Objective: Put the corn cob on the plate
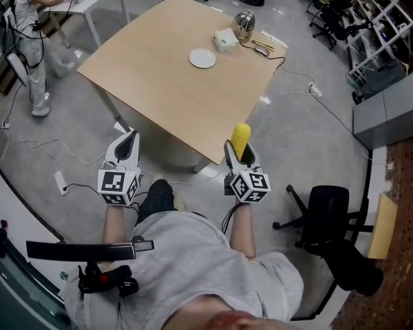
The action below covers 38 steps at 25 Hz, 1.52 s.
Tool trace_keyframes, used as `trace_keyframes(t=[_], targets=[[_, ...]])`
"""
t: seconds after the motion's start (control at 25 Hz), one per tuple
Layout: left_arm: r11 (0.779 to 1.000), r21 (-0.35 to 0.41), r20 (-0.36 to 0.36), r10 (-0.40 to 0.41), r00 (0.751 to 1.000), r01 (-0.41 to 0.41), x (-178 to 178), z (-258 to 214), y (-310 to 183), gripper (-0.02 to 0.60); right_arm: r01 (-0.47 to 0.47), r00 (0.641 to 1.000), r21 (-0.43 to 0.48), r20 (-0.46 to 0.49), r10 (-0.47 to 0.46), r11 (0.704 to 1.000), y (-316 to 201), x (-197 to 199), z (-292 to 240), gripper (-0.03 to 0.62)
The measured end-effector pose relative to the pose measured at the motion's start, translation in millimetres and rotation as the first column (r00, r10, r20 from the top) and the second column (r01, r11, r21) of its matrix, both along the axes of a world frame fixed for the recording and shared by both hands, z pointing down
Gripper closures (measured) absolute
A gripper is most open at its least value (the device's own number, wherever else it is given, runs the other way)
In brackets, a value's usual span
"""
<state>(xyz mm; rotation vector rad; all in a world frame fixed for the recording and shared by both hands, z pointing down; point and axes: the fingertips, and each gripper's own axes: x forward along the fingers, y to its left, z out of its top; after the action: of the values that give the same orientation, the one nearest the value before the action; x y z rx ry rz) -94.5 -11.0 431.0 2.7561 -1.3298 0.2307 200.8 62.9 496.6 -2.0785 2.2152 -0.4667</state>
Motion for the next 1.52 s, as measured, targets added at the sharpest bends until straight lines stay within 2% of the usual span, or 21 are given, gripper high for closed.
trace_keyframes(t=[0.32,0.92,1.24,1.52], targets=[[1.0,0.0,-0.005,0.01,1.0,-0.01,12.1,5.6,-48.4,0.561,0.01,1.0,-0.018,-0.004,-0.01,1.0,-43.0,3.6,8.2,0.342],[0.996,-0.052,0.008,0.072,0.997,-0.072,51.9,26.8,-191.5,0.561,-0.009,1.0,-0.063,-0.022,0.008,0.998,-174.2,27.7,23.6,0.342],[0.991,-0.125,0.027,0.047,0.999,-0.043,53.6,60.8,-242.4,0.561,0.028,0.999,-0.122,-0.014,-0.03,0.992,-240.3,37.1,50.3,0.342],[0.985,-0.174,0.037,0.016,0.999,-0.01,53.1,88.3,-271.5,0.561,0.072,0.994,-0.197,-0.062,-0.086,0.978,-305.7,47.9,80.5,0.342]])
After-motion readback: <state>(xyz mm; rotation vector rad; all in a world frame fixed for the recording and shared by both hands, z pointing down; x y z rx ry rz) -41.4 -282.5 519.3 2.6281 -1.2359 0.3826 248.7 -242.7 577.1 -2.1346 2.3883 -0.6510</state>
